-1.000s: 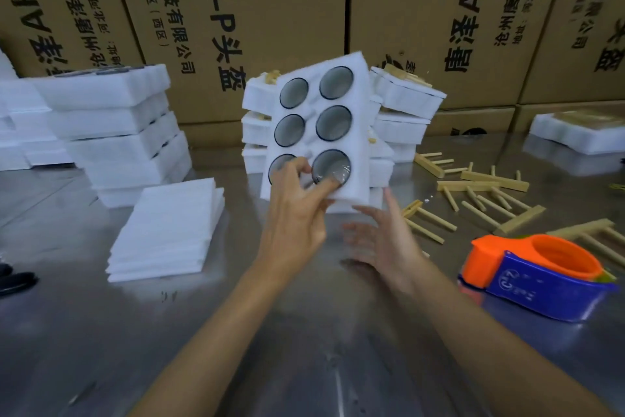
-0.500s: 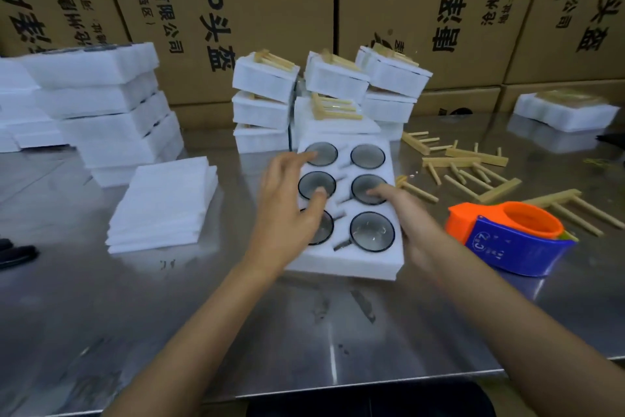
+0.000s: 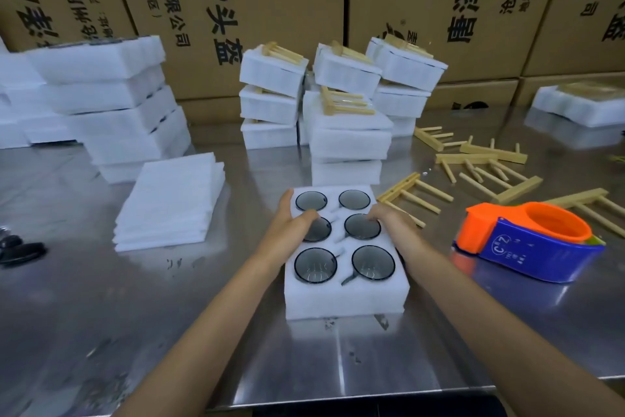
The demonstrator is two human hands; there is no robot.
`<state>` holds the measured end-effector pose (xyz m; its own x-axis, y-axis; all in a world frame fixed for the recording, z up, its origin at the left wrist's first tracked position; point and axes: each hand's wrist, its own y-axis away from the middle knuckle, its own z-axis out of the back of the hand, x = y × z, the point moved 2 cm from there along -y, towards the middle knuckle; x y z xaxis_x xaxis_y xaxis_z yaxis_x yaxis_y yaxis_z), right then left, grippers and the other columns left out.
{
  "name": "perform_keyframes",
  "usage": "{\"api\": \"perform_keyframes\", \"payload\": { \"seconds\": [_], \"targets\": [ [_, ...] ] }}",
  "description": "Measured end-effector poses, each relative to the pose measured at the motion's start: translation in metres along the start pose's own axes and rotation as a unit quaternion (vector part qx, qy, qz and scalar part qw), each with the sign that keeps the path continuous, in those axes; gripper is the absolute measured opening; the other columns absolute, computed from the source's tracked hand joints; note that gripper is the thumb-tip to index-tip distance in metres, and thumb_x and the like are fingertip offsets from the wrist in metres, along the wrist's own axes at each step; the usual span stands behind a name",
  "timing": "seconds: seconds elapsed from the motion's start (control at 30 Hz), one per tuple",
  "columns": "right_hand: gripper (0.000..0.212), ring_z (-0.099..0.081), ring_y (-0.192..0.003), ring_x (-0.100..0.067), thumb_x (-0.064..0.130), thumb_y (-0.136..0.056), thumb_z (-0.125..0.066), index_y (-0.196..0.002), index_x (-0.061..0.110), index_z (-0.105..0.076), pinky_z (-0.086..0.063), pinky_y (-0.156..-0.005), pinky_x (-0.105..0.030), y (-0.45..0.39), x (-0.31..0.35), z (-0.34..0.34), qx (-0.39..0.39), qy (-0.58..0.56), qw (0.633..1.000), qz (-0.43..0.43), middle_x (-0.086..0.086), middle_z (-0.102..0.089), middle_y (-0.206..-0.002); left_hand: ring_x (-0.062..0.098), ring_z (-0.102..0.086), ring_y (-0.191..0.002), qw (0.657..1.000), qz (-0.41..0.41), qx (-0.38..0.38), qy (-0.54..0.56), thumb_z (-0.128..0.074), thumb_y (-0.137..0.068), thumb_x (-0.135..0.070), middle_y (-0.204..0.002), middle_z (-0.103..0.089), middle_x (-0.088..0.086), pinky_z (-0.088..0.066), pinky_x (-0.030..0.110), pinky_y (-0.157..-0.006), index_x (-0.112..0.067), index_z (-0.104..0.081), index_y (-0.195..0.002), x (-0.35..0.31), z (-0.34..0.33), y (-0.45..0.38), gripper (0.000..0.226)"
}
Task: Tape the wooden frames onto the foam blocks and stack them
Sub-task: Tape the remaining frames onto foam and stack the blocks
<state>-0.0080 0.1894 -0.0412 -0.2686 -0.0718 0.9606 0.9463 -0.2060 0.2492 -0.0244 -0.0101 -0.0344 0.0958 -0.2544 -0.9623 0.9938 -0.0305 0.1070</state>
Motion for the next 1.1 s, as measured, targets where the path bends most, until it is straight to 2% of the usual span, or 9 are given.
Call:
{"api": "perform_keyframes", "payload": {
  "seconds": [0.17, 0.27, 0.37, 0.43, 0.6, 0.73, 0.87, 0.97, 1.1],
  "targets": [
    [0.021, -0.064, -0.074, -0.018, 0.029, -0.084, -0.052, -0.078, 0.015, -0.066, -0.047, -0.066, -0.030, -0.016, 0.002, 0.006, -0.070, -0.110, 0.991, 0.000, -0.002, -0.075, -0.088, 0.004, -0.042, -0.125, 0.995, -0.041, 0.016, -0.090, -0.059, -0.096, -0.030, -0.141, -0.044, -0.012, -0.031, 0.023, -0.097, -0.029, -0.042, -0.147, -0.005, 0.022, -0.015, 0.053],
    [0.015, -0.061, -0.073, -0.021, 0.029, -0.080, -0.056, -0.078, 0.016, -0.064, -0.048, -0.069, -0.033, -0.018, -0.001, 0.004, -0.067, -0.079, 0.995, 0.000, -0.004, -0.071, -0.082, 0.021, -0.047, -0.128, 0.942, -0.111, -0.131, -0.290, -0.057, -0.096, -0.025, -0.147, -0.049, 0.004, -0.034, 0.037, -0.111, -0.022, -0.050, -0.141, -0.010, 0.059, -0.032, 0.046],
    [0.016, -0.064, -0.072, -0.022, 0.031, -0.075, -0.060, -0.073, 0.017, -0.066, -0.050, -0.070, -0.035, -0.018, -0.006, 0.007, -0.065, -0.067, 0.996, -0.001, -0.002, -0.073, -0.077, 0.038, -0.019, -0.148, 0.860, -0.012, -0.253, -0.442, -0.056, -0.095, -0.035, -0.159, -0.026, 0.020, -0.008, 0.053, -0.120, -0.013, -0.035, -0.149, -0.001, 0.104, -0.045, 0.063],
    [0.019, -0.068, -0.074, -0.020, 0.030, -0.079, -0.059, -0.075, 0.017, -0.072, -0.050, -0.068, -0.033, -0.020, -0.008, 0.009, -0.060, -0.073, 0.996, -0.001, 0.000, -0.076, -0.079, 0.042, -0.017, -0.147, 0.839, 0.064, -0.253, -0.478, -0.057, -0.094, -0.041, -0.157, -0.025, 0.027, -0.009, 0.055, -0.120, -0.009, -0.033, -0.148, 0.010, 0.125, -0.044, 0.068],
    [0.018, -0.070, -0.079, -0.023, 0.031, -0.081, -0.062, -0.071, 0.025, -0.076, -0.055, -0.077, -0.038, -0.021, -0.013, 0.010, -0.069, -0.064, 0.996, 0.004, 0.001, -0.077, -0.080, 0.040, -0.044, -0.129, 0.853, -0.007, -0.313, -0.417, -0.064, -0.089, -0.031, -0.133, -0.058, 0.018, -0.028, 0.049, -0.110, -0.014, -0.057, -0.137, 0.010, 0.130, -0.035, 0.051],
    [0.021, -0.068, -0.072, -0.021, 0.027, -0.085, -0.061, -0.068, 0.023, -0.073, -0.052, -0.066, -0.030, -0.020, -0.011, 0.009, -0.072, -0.070, 0.995, 0.012, 0.003, -0.075, -0.072, 0.040, -0.052, -0.121, 0.871, -0.030, -0.348, -0.344, -0.065, -0.088, -0.031, -0.127, -0.065, 0.016, -0.030, 0.046, -0.107, -0.022, -0.063, -0.129, 0.000, 0.120, -0.031, 0.042],
    [0.017, -0.070, -0.079, -0.023, 0.026, -0.086, -0.061, -0.078, 0.020, -0.074, -0.057, -0.074, -0.036, -0.018, -0.012, 0.010, -0.067, -0.072, 0.995, 0.013, 0.000, -0.076, -0.078, 0.038, -0.051, -0.122, 0.876, -0.004, -0.307, -0.372, -0.063, -0.092, -0.034, -0.129, -0.064, 0.013, -0.029, 0.046, -0.106, -0.028, -0.065, -0.126, -0.006, 0.110, -0.036, 0.035],
    [0.016, -0.072, -0.073, -0.019, 0.026, -0.088, -0.061, -0.083, 0.019, -0.075, -0.054, -0.060, -0.028, -0.017, -0.013, 0.013, -0.063, -0.091, 0.994, 0.007, 0.000, -0.077, -0.078, 0.043, -0.056, -0.115, 0.855, -0.045, -0.312, -0.413, -0.055, -0.098, -0.030, -0.122, -0.067, 0.019, -0.036, 0.046, -0.102, -0.020, -0.067, -0.126, -0.009, 0.102, -0.033, 0.032],
    [0.017, -0.071, -0.068, -0.014, 0.025, -0.089, -0.060, -0.085, 0.017, -0.075, -0.051, -0.056, -0.025, -0.018, -0.015, 0.013, -0.058, -0.091, 0.994, 0.010, 0.001, -0.077, -0.077, 0.045, -0.065, -0.094, 0.777, -0.256, -0.402, -0.412, -0.052, -0.095, -0.002, -0.106, -0.071, 0.025, -0.048, 0.051, -0.085, -0.004, -0.067, -0.124, -0.039, 0.083, -0.003, 0.033]
  ]
}}
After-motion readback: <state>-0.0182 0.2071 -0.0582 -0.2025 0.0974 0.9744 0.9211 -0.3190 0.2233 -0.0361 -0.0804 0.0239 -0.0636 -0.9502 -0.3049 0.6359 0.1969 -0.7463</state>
